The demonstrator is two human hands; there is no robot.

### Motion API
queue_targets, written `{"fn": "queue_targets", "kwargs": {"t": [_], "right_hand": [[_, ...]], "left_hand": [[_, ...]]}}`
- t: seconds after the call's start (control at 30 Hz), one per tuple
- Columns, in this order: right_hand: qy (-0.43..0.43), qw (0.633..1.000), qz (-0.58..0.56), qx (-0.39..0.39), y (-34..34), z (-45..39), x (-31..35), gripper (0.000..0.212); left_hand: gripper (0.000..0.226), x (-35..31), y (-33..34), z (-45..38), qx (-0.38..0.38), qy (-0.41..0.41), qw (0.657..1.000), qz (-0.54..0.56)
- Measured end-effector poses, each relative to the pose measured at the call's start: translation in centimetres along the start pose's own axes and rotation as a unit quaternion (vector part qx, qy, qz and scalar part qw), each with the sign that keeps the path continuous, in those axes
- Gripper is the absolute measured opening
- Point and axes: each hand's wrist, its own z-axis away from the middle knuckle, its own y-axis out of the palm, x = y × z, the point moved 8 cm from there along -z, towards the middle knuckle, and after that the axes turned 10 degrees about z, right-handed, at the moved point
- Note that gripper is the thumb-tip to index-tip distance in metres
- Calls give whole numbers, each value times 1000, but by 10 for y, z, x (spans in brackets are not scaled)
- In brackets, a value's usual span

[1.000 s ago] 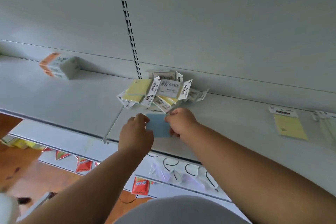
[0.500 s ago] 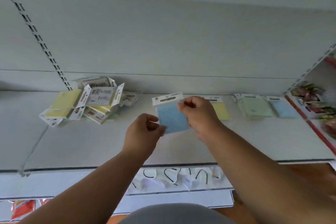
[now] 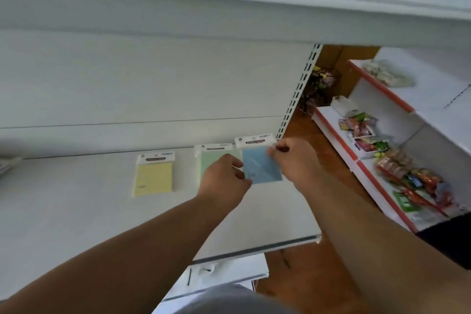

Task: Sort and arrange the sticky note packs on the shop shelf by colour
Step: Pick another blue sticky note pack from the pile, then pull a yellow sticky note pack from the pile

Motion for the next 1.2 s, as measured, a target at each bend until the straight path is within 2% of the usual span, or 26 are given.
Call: {"fn": "queue_targets", "kwargs": {"t": [0.2, 0.37, 0.5, 0.67, 0.83, 1.0, 1.2], "right_hand": [[12, 993, 88, 80, 4, -63, -35, 25], [-47, 973, 186, 125, 29, -79, -36, 40], [-74, 968, 221, 90, 36, -80, -38, 34], [-127, 968, 217, 24, 30, -62, -14, 25], [-189, 971, 144, 13, 38, -31, 31, 16], [-247, 966, 76, 11, 67, 8, 98, 15], [-298, 954, 34, 26, 139, 70, 205, 12]], "left_hand": [[27, -25, 46, -35, -30, -13, 995, -97], [34, -31, 60, -49, -15, 7, 964, -264], [30, -33, 65, -46, -2, 23, 944, -329], [27, -39, 57, -36, -24, 58, 952, -301], [27, -26, 1, -7, -85, 59, 970, -222], [26, 13, -92, 33, -162, 24, 967, -196], [21, 81, -206, 68, -210, -5, 957, -200]]}}
